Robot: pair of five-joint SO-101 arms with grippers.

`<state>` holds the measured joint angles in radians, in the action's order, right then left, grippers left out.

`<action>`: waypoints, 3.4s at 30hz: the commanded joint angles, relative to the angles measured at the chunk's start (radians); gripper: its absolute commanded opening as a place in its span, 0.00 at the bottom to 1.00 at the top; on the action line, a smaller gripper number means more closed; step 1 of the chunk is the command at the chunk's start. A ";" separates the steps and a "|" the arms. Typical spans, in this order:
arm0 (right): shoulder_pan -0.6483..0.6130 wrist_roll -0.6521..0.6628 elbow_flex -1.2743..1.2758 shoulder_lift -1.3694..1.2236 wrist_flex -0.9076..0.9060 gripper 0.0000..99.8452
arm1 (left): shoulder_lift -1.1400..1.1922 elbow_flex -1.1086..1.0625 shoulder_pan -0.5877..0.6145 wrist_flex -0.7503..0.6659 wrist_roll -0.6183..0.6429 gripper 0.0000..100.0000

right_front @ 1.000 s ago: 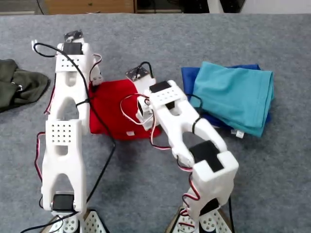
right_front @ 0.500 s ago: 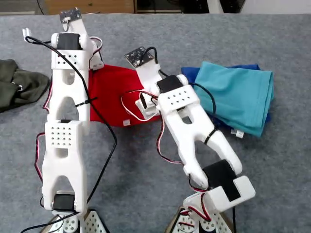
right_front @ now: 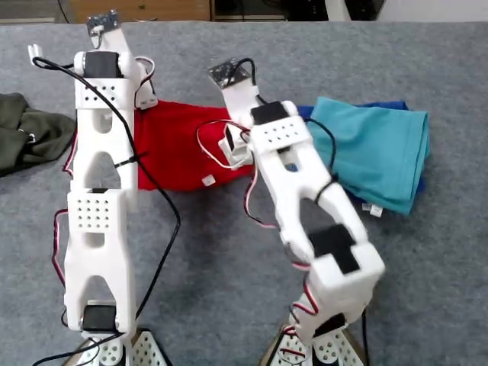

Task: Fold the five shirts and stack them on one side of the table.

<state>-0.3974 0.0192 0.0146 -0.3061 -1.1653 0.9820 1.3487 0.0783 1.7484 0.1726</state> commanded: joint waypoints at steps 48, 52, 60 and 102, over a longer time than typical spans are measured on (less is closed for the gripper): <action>-0.117 -0.316 -1.239 -0.857 -0.578 0.17 | 0.136 0.015 0.092 -0.028 -0.064 0.02; -0.117 -0.279 -1.391 -0.941 -0.621 0.07 | 0.136 0.015 0.092 -0.028 -0.064 0.02; -0.081 -0.256 -1.395 -0.932 -0.623 0.00 | 0.136 0.041 0.094 -0.015 -0.063 0.02; 0.820 0.107 -0.140 0.539 -0.460 0.00 | -0.125 0.037 -0.617 -0.466 0.146 0.02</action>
<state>0.3652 0.1158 -0.1956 0.1511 -1.6717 0.8623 1.3794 -0.5186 1.3157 0.3107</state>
